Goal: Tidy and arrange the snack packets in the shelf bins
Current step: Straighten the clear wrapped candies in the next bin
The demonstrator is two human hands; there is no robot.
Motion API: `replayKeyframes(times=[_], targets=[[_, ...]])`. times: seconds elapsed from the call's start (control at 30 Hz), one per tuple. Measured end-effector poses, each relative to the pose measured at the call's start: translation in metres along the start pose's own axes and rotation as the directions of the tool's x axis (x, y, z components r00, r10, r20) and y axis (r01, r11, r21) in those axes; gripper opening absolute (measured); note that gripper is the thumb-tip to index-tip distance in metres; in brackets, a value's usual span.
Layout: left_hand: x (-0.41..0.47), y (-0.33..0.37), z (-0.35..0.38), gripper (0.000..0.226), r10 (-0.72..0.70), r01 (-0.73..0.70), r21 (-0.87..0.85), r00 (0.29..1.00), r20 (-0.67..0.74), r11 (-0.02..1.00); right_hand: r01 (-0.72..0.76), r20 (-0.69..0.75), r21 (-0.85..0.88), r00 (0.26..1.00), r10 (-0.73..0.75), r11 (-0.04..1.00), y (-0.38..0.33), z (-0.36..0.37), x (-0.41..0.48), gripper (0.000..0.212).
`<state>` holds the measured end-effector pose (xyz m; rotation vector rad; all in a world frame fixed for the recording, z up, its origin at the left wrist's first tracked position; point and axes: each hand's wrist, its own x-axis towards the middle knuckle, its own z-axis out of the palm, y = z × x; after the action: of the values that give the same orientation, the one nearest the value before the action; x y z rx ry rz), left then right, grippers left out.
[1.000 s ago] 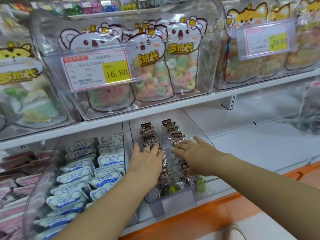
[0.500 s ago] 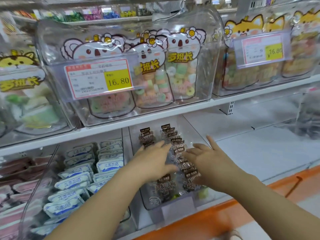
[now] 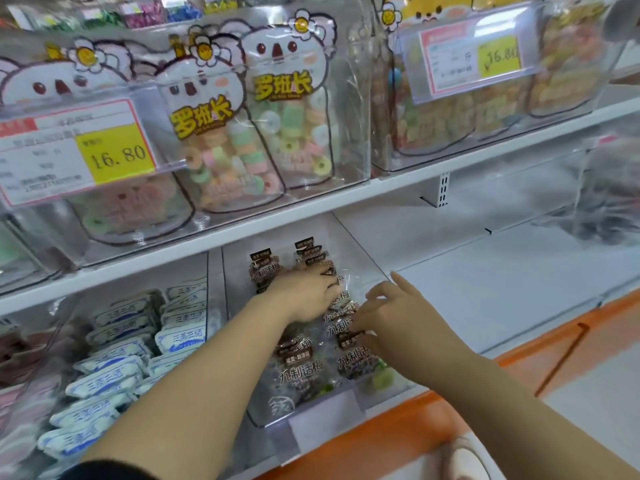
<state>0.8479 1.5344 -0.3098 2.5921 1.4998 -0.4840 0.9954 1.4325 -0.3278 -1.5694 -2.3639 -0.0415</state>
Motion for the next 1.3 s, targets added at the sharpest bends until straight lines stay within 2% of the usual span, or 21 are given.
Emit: replayKeyframes(times=[0.13,0.23,0.3,0.4,0.47,0.7,0.83,0.9,1.0,1.1,1.2,1.3], targets=[[-0.013,0.007,0.005,0.055,-0.038,0.038,0.064,0.999,0.009,0.997,0.002,0.021,0.111,1.000,-0.004,0.994,0.001,-0.002,-0.001,0.018],[-0.002,0.006,-0.004,0.052,-0.042,0.039,-0.039,0.997,-0.071,0.998,0.003,0.010,0.092,1.000,-0.004,0.996,0.001,-0.001,-0.001,0.019],[0.011,0.001,-0.007,0.056,-0.096,0.085,-0.109,0.990,-0.104,0.990,-0.010,0.010,0.088,1.000,0.009,0.996,0.001,0.001,-0.001,0.020],[0.024,-0.007,0.001,0.065,-0.185,0.178,-0.163,0.982,-0.025,0.970,-0.004,-0.011,0.090,1.000,0.005,0.996,0.002,0.002,-0.002,0.020],[0.030,-0.010,0.004,0.066,-0.194,0.191,-0.179,0.981,0.004,0.965,-0.014,-0.026,0.085,1.000,0.016,0.996,0.002,0.002,-0.001,0.020],[0.026,-0.020,0.006,0.060,-0.063,0.059,-0.113,0.997,-0.033,0.992,-0.033,-0.001,0.060,0.999,0.033,0.998,-0.002,0.001,0.001,0.020],[0.034,-0.029,-0.005,0.065,-0.075,0.076,-0.071,0.997,0.017,0.995,-0.076,0.002,0.069,0.997,0.076,0.995,-0.006,0.002,0.000,0.020],[0.033,-0.025,-0.013,0.065,-0.075,0.078,-0.122,0.997,0.028,0.989,-0.074,-0.010,0.055,0.997,0.074,0.996,-0.006,0.003,0.000,0.022],[0.006,-0.023,-0.019,0.064,-0.086,0.070,-0.300,0.995,-0.043,0.951,-0.047,-0.027,0.060,0.998,0.049,0.997,-0.006,-0.001,-0.004,0.026],[-0.047,-0.031,-0.019,0.059,-0.047,0.003,-0.244,0.983,-0.178,0.970,-0.021,-0.100,0.087,0.995,0.030,0.996,-0.013,-0.010,-0.007,0.033],[-0.096,-0.029,-0.010,0.039,0.009,-0.046,-0.163,0.975,-0.221,0.986,0.042,0.027,0.174,0.998,-0.048,0.984,-0.030,-0.014,0.001,0.045],[-0.112,-0.018,0.002,0.034,-0.018,0.026,0.055,0.991,-0.136,0.998,0.045,0.237,0.165,0.968,-0.083,0.985,-0.036,-0.002,0.016,0.052]])
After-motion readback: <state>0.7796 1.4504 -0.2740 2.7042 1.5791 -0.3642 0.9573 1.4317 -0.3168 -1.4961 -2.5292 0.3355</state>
